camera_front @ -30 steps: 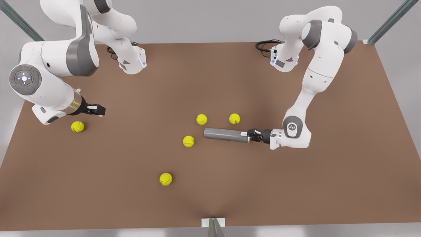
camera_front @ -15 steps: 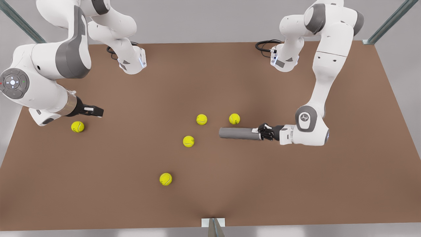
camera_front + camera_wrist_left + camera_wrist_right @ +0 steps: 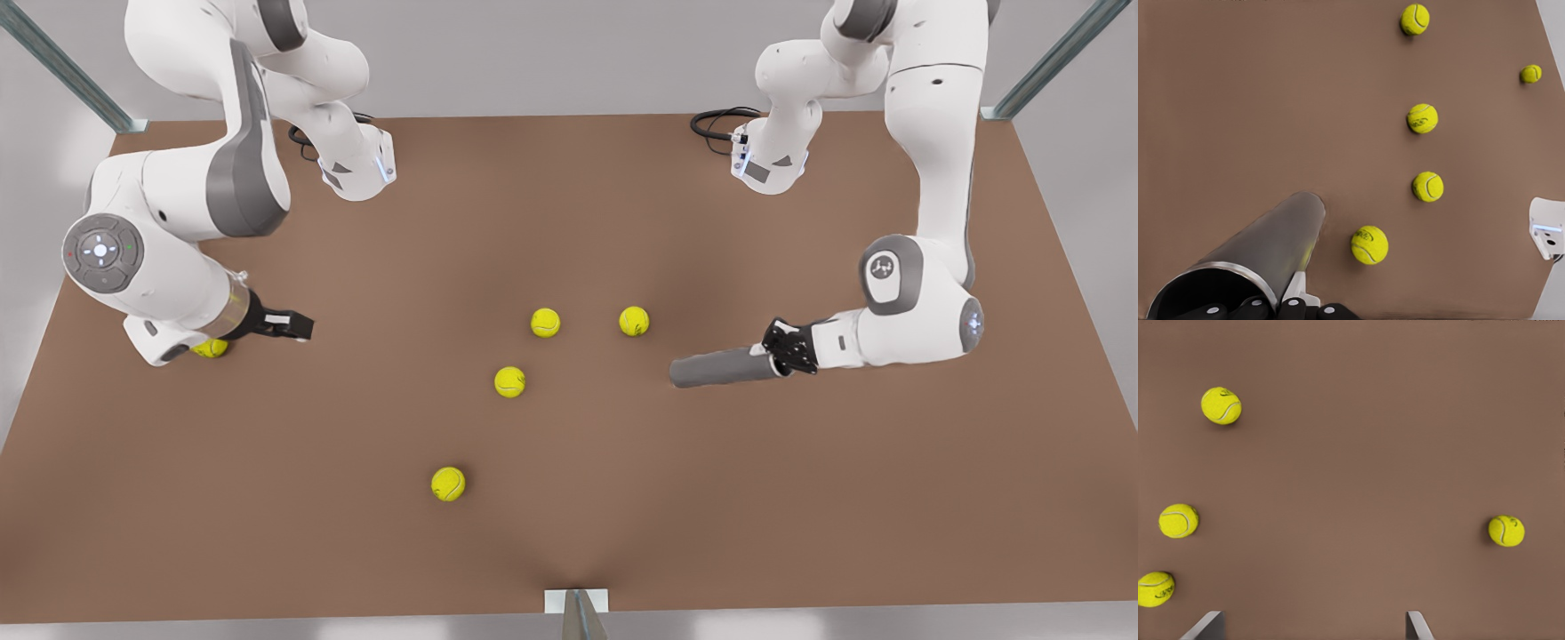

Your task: Put the tennis tube upright

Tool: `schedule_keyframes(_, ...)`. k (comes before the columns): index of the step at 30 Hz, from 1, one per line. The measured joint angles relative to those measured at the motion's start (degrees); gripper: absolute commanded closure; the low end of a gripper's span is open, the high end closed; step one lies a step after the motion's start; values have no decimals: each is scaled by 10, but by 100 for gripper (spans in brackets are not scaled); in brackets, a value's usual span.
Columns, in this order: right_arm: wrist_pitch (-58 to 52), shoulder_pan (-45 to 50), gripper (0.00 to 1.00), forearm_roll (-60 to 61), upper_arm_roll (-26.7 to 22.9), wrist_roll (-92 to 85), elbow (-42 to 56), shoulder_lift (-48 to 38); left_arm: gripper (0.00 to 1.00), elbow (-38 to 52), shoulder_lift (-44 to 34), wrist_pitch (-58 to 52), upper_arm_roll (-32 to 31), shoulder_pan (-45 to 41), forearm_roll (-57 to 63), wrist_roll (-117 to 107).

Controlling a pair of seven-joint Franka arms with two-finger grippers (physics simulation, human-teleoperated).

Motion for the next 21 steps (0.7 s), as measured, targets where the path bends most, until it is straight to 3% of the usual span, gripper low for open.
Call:
schedule_keyframes(8,10,13,0,-15,0,4,19,-2,79,28,-27,-1,60,9,176,-38)
schedule_keyframes(15,11,16,0,-26,2,6,21,-4,79,44,-8,10,63,16,298,-84)
schedule_keyframes(21,13,22,0,-26,3,8,17,-2,79,44,23,27,62,16,332,-121)
